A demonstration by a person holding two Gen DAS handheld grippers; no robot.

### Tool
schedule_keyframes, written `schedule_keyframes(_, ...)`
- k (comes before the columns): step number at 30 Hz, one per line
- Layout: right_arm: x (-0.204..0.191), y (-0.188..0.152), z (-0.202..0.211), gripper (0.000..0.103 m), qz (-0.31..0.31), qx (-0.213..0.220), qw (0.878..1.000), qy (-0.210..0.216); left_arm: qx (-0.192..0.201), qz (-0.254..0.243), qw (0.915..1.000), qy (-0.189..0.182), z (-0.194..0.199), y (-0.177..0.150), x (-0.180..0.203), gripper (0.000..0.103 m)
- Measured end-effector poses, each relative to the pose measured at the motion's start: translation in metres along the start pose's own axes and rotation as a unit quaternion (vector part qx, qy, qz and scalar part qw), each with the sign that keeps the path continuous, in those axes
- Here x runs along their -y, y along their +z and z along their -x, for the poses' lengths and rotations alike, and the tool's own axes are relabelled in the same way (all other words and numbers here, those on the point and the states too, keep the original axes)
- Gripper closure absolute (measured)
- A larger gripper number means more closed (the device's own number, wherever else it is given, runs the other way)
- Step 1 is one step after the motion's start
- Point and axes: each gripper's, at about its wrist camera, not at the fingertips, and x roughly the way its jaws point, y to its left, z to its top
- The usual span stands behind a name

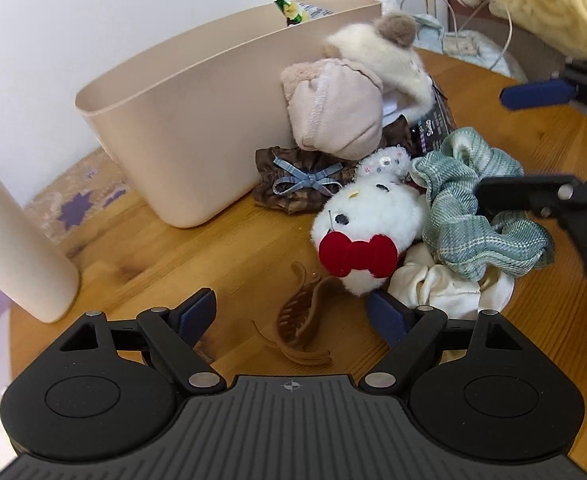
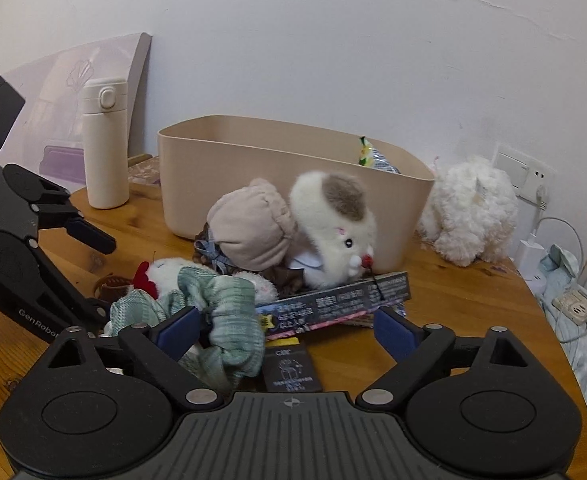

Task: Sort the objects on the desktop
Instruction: 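Grasp the brown claw clip with the left gripper while the right grasps the green plaid scrunchie, then carry the claw clip and plaid scrunchie over the basket and release both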

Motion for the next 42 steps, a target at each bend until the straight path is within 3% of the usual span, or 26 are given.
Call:
schedule_keyframes(5,-0.002,0.0,-0.003,0.026,0.006,0.004,1.0,0.003,-0.002,0.054,0.9976,-0.042,-0.006,-0.006,-0.019,0.02)
schedule_keyframes(8,0.0,-0.001,-0.004,0.038,0.001,-0.003,1.0,0.009,0.001,0.064,0.9966,-0.052,-0.004,-0.007,-0.021,0.028)
schedule_keyframes(10,0.002,-0.003,-0.004,0.044,-0.006,-0.006,1.0,0.021,0.004,0.061,0.9966,-0.056,-0.001,-0.007,-0.018,0.042)
schedule_keyframes(13,0.007,-0.004,-0.005,0.062,-0.031,-0.012,0.998,0.051,0.006,0.053,0.9967,-0.061,0.002,-0.008,-0.012,0.056)
schedule_keyframes(16,0.009,-0.006,-0.01,0.073,-0.044,-0.026,0.996,0.068,0.006,0.053,0.9966,-0.063,0.003,-0.007,-0.008,0.063)
schedule_keyframes(20,0.01,-0.008,-0.01,0.091,-0.06,-0.029,0.994,0.088,0.007,0.057,0.9966,-0.059,0.005,-0.01,-0.006,0.065)
schedule_keyframes(42,0.036,0.003,0.04,0.094,-0.077,0.043,0.995,0.055,0.044,0.098,0.9941,-0.011,0.047,-0.011,-0.02,0.066)
